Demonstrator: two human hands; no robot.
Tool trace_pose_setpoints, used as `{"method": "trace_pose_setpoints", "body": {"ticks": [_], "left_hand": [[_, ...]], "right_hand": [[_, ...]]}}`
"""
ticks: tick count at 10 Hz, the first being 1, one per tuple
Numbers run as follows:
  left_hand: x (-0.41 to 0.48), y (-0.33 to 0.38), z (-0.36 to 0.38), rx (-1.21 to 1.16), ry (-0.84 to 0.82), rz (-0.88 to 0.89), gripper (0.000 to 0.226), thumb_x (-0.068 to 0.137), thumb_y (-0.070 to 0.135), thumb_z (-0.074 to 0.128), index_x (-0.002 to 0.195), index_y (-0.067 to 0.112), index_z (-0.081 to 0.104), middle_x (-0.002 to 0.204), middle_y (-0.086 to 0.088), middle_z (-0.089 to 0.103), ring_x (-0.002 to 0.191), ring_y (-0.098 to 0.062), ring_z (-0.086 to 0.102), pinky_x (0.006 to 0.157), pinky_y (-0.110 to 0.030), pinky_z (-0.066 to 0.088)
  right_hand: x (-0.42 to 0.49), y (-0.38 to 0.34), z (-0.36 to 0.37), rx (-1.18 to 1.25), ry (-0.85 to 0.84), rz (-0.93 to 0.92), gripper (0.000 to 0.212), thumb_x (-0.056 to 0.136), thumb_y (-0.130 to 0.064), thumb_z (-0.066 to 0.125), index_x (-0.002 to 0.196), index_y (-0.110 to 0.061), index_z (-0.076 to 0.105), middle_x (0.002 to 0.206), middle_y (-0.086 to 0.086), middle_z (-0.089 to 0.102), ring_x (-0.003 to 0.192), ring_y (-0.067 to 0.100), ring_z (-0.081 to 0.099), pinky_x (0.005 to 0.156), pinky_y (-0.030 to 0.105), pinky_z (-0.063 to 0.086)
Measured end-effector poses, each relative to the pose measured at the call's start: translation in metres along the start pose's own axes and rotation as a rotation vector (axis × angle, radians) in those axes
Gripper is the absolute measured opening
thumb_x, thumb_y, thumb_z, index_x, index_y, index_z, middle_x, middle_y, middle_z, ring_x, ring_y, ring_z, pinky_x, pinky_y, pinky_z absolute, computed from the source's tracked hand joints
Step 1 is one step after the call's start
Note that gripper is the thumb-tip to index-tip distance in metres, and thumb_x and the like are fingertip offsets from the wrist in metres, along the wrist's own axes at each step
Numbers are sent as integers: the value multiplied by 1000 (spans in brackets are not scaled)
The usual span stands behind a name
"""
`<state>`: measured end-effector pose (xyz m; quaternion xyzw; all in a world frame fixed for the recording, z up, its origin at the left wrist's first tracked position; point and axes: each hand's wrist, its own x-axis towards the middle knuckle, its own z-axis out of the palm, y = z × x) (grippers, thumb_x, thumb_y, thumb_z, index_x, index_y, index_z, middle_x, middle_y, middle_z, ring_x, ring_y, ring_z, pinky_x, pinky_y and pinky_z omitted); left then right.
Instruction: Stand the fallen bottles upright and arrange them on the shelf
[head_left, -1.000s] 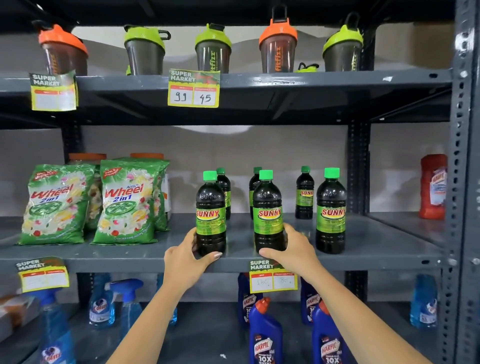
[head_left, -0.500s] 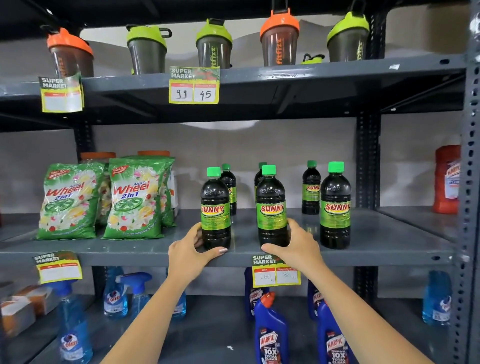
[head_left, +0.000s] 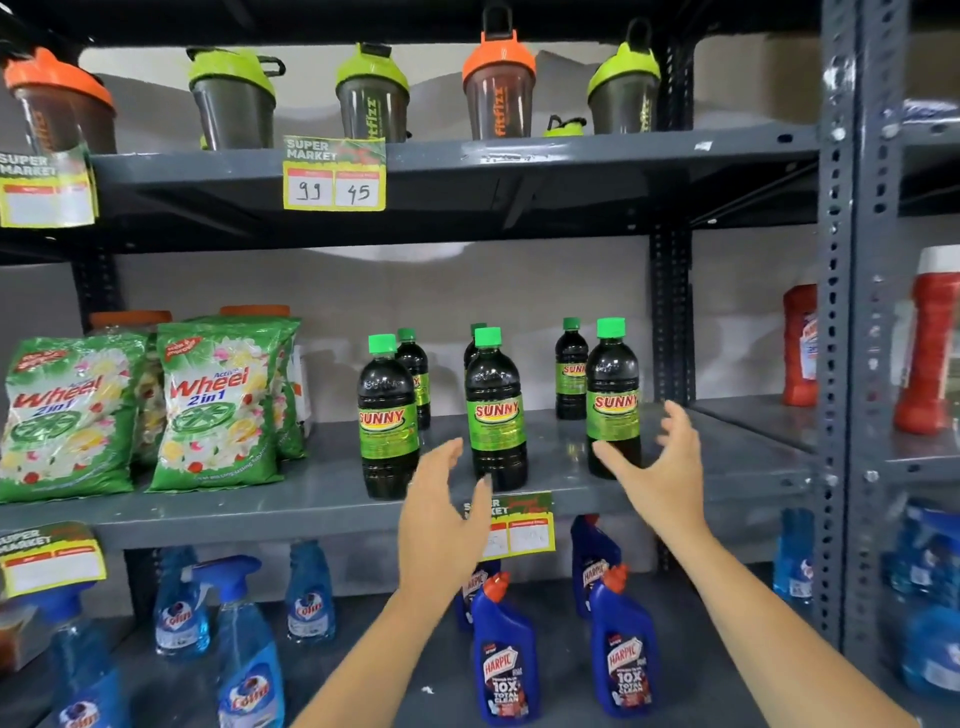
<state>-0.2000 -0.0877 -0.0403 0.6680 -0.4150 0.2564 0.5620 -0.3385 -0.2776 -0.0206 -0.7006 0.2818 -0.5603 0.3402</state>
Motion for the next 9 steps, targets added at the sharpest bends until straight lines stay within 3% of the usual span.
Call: {"method": "trace_pose_setpoints", "body": {"ticks": [1, 2, 3, 8, 9], "left_hand": [[11, -3, 27, -11, -80, -171, 64, 83, 46, 67, 137, 20, 44, 130, 10, 57, 121, -7, 51, 97, -25, 42], [18, -4, 37, -14, -52, -212, 54, 78, 43, 73, 125, 25, 54, 111, 15, 63, 105, -7, 60, 84, -22, 44], [16, 0, 39, -63, -1, -256, 50, 79, 31, 76, 124, 24, 57, 109, 13, 64, 100, -4, 59, 84, -21, 44], [15, -3, 38, -68, 3, -256, 57, 78, 35, 76, 130, 24, 54, 121, 7, 65, 112, -12, 60, 91, -30, 49], [9, -1, 37, 28, 32, -188, 80, 79, 39, 74, 145, 20, 33, 146, 2, 44, 132, -14, 43, 104, -33, 40]], "right_hand": [[3, 5, -3, -91, -162, 38, 88, 67, -43, 86, 139, -16, 42, 123, 2, 59, 116, 21, 55, 92, 37, 46], [3, 7, -1, -161, -127, -26, 62, 73, -42, 82, 124, -23, 53, 111, -2, 68, 105, 20, 62, 86, 38, 51], [8, 8, 1, -226, -181, -26, 55, 77, -43, 77, 123, -26, 52, 112, -2, 68, 105, 22, 62, 90, 43, 51], [9, 13, 6, -250, -206, -50, 55, 81, -43, 73, 128, -25, 50, 116, -1, 66, 109, 23, 61, 92, 44, 51], [10, 15, 4, -259, -212, -57, 65, 78, -47, 74, 132, -24, 45, 123, 1, 63, 116, 25, 58, 94, 46, 50]]}}
